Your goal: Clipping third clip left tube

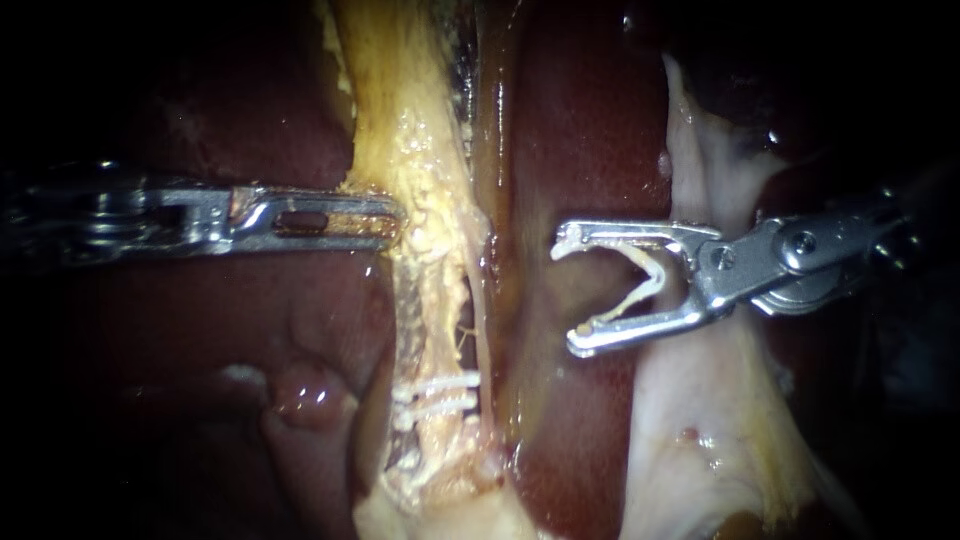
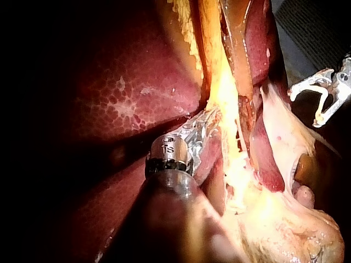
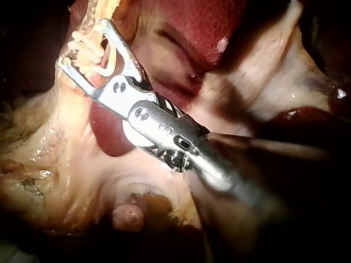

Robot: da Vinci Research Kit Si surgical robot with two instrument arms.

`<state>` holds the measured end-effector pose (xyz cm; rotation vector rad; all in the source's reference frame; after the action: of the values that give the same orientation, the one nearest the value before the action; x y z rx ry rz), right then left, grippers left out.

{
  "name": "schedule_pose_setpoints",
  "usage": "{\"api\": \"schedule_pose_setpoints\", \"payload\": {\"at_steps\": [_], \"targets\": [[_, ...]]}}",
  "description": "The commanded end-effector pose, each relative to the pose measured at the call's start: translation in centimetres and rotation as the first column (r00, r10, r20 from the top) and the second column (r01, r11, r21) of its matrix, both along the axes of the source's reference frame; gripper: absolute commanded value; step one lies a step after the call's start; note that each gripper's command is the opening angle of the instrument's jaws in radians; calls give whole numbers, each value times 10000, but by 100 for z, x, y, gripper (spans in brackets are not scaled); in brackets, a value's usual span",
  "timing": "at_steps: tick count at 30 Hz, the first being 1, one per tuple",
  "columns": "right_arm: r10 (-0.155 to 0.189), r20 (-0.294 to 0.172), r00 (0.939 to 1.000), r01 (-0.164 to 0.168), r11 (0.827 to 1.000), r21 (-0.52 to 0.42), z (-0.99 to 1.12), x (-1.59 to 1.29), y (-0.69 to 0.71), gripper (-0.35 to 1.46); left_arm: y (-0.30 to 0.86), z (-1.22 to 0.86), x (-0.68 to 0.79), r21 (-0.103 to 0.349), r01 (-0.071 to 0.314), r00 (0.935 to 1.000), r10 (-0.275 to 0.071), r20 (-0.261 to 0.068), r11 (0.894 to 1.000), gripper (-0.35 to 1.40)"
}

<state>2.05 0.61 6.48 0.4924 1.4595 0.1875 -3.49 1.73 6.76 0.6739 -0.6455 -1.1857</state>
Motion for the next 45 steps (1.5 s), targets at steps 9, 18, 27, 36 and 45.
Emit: {"api": "schedule_pose_setpoints", "payload": {"at_steps": [9, 18, 27, 36, 45], "targets": [[-82, 0, 10000, 82, 9997, 211, 3, 1, -4, 59, 5, -9, 13, 82, -105, 9999, 105, 79, 9999, -35], [-1330, 802, 9879, 1164, 9759, 1844, 42, 39, -25, 58, 25, -62, 61, -67, 177, 9998, -178, -80, 9998, -35], [-2210, 1032, 9698, 1808, 9353, 3043, 82, 85, -27, 56, 18, -90, 69, 4, 312, 9995, -312, -89, 9995, -35], [-2239, 1065, 9688, 1799, 9303, 3198, 107, 108, -19, 54, 17, -102, 73, -15, 313, 9995, -313, -36, 9995, -35], [-2234, 1254, 9666, 1730, 9303, 3235, 131, 120, -15, 53, 14, -109, 73, -50, 296, 9996, -296, -42, 9995, -35]]}}
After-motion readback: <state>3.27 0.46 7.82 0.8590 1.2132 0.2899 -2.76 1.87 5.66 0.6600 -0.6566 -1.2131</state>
